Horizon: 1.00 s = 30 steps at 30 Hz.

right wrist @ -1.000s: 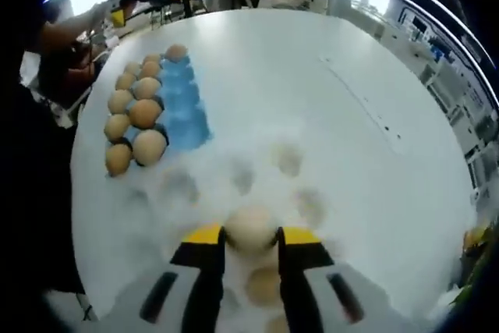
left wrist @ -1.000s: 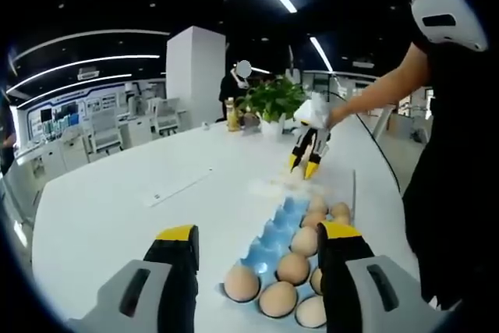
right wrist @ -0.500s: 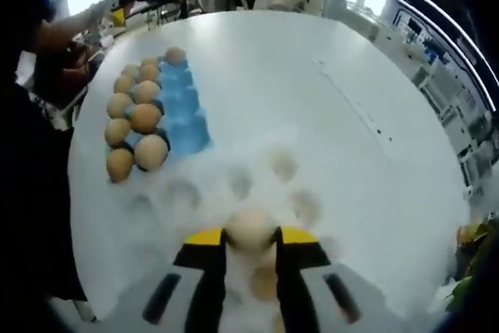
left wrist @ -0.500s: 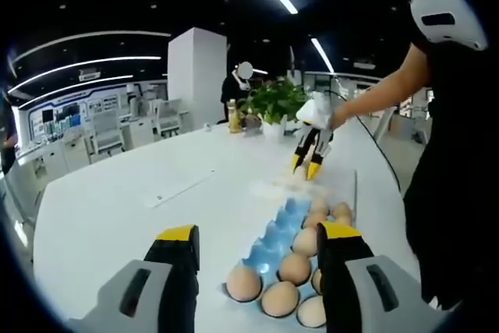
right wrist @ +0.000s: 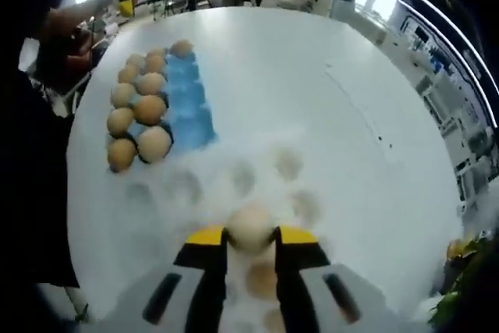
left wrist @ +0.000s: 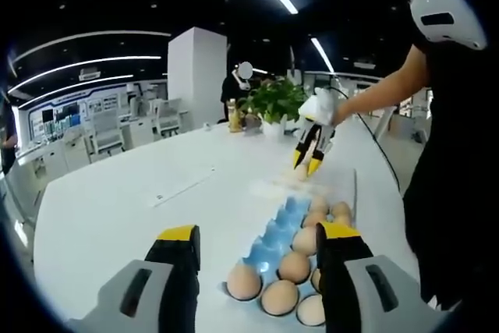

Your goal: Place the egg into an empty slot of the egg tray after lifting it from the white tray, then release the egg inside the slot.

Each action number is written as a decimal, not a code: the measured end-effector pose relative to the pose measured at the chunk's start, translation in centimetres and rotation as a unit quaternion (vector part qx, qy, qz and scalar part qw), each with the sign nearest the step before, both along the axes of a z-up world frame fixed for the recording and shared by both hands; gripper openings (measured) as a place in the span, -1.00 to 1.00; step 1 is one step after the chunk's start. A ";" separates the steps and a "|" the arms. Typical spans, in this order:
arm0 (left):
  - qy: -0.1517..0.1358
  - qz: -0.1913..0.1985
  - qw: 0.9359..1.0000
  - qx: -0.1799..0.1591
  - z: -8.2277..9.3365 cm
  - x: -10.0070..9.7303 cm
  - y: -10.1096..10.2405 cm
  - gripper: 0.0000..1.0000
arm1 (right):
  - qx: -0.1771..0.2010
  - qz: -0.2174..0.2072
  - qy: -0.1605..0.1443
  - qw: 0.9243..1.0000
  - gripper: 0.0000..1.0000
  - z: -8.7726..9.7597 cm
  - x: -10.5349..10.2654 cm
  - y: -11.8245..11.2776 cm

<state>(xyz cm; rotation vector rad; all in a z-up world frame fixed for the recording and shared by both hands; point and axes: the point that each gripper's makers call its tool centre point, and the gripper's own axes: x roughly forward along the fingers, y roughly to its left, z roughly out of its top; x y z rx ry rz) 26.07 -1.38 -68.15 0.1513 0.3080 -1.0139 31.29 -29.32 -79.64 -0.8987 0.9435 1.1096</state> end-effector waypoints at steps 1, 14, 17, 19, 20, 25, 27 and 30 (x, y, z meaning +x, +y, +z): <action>0.000 0.000 1.000 0.000 0.0 0.0 0.0 0.22 | 0.010 -0.003 -0.004 1.000 -0.53 0.4 0.4 0.7; 0.000 0.000 1.000 -0.001 -0.2 0.3 -0.3 0.19 | -0.067 0.020 0.038 0.997 -0.49 -0.5 0.4 0.5; -0.005 0.001 1.000 -0.010 0.2 0.3 -0.4 0.19 | -0.045 0.019 0.023 0.999 -0.52 0.0 0.3 0.4; -0.002 0.002 1.000 -0.011 0.1 0.3 -0.3 0.19 | -0.017 -0.008 0.016 1.000 -0.53 0.8 0.4 0.2; -0.002 0.002 1.000 -0.010 0.1 0.3 -0.3 0.18 | -0.005 -0.014 0.011 1.000 -0.53 1.3 0.4 0.2; -0.005 0.001 1.000 -0.008 0.2 0.1 -0.2 0.18 | 0.059 -0.055 0.004 0.997 -0.53 4.2 0.8 0.0; -0.005 0.002 1.000 -0.008 0.2 0.1 0.0 0.18 | 0.061 -0.058 -0.009 0.996 -0.53 4.7 1.2 -0.5; -0.007 0.006 1.000 -0.009 0.3 0.2 0.1 0.19 | 0.066 -0.065 -0.004 0.996 -0.53 4.7 0.6 -0.6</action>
